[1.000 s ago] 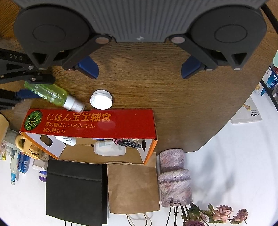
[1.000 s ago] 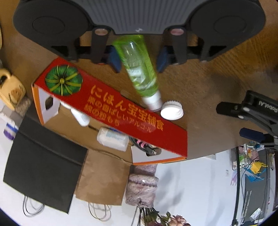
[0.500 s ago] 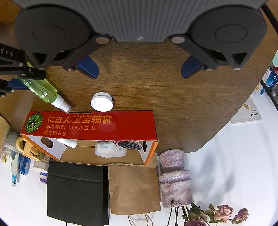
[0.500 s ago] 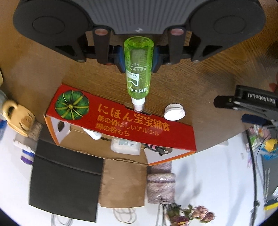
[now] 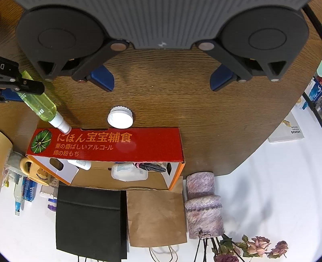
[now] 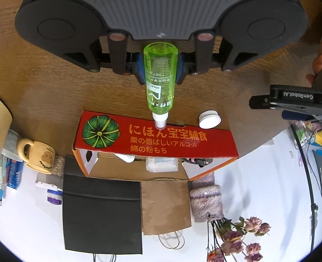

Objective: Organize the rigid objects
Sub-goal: 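Grasp the white round cap with the left tool while the right tool holds the spray bottle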

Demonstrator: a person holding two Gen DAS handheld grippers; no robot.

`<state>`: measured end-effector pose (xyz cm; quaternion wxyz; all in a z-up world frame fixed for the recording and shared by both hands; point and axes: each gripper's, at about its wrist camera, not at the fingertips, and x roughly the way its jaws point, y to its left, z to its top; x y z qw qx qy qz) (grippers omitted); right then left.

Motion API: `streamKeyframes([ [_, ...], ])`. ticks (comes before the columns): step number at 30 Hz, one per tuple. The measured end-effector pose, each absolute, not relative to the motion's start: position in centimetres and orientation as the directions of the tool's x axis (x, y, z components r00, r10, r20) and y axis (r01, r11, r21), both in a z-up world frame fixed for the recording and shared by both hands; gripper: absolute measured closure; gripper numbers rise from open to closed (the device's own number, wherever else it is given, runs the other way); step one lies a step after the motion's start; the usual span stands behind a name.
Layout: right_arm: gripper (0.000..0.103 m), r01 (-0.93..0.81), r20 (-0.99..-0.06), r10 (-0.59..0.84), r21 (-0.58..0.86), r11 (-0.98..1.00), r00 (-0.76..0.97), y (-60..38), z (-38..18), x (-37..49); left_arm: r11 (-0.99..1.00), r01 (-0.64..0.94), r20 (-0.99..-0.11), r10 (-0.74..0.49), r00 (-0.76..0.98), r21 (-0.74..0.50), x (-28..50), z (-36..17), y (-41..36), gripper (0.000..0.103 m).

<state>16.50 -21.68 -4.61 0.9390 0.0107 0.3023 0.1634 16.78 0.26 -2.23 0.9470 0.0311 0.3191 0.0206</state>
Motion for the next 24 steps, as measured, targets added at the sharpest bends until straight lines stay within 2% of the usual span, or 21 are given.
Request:
streamKeyframes([
  [9, 0.073, -0.249, -0.541, 0.28, 0.132, 0.959, 0.793, -22.6, -4.2, 16.0, 0.997, -0.001, -0.622, 0.052, 0.781, 0.083, 17.9, -2.9, -0.9, 0.0],
  [24, 0.073, -0.16, -0.506, 0.21, 0.141, 0.977, 0.837, -24.4, -3.7, 16.3, 0.994, -0.011, -0.602, 0.074, 0.795, 0.108, 22.1, -3.3, -3.3, 0.0],
])
